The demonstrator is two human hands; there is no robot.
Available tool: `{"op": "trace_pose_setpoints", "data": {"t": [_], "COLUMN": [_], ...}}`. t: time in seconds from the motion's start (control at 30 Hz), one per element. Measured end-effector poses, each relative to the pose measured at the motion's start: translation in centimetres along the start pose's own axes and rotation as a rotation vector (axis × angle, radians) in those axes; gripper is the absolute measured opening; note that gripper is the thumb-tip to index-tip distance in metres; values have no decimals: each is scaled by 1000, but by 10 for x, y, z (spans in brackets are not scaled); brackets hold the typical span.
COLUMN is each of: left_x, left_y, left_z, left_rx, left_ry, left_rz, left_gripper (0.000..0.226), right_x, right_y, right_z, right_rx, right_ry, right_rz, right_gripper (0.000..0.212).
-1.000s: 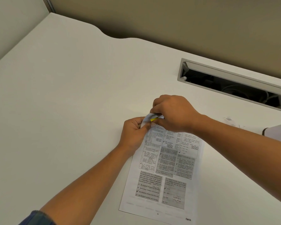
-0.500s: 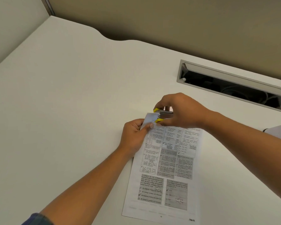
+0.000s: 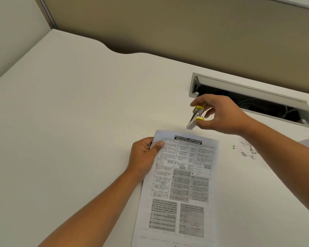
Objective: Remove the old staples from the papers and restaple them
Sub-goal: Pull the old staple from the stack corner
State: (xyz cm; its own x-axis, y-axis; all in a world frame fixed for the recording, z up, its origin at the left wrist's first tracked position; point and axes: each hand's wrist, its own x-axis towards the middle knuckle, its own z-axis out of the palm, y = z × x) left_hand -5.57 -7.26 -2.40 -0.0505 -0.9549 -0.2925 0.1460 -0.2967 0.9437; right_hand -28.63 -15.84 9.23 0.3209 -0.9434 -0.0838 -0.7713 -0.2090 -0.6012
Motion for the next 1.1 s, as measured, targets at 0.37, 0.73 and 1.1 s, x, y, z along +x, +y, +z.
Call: {"op": "trace_pose_setpoints", "data": {"t": [0.37, 0.73, 1.1], "left_x": [3, 4, 2], "left_y": [-4, -3, 1], "left_z": [1, 2, 3], "left_rx": [0, 8, 17], "left_ry": [7, 11, 10], "left_rz": [-3, -12, -21], "left_gripper": [12, 12, 11], "right_x": [-2, -1, -6], "right_y": [66, 95, 103], "right_z": [18, 27, 34], "right_rx": [229, -51, -55], "right_ry": [80, 116, 161], "right_rz": [246, 234, 279], "right_gripper": [40, 54, 50]}}
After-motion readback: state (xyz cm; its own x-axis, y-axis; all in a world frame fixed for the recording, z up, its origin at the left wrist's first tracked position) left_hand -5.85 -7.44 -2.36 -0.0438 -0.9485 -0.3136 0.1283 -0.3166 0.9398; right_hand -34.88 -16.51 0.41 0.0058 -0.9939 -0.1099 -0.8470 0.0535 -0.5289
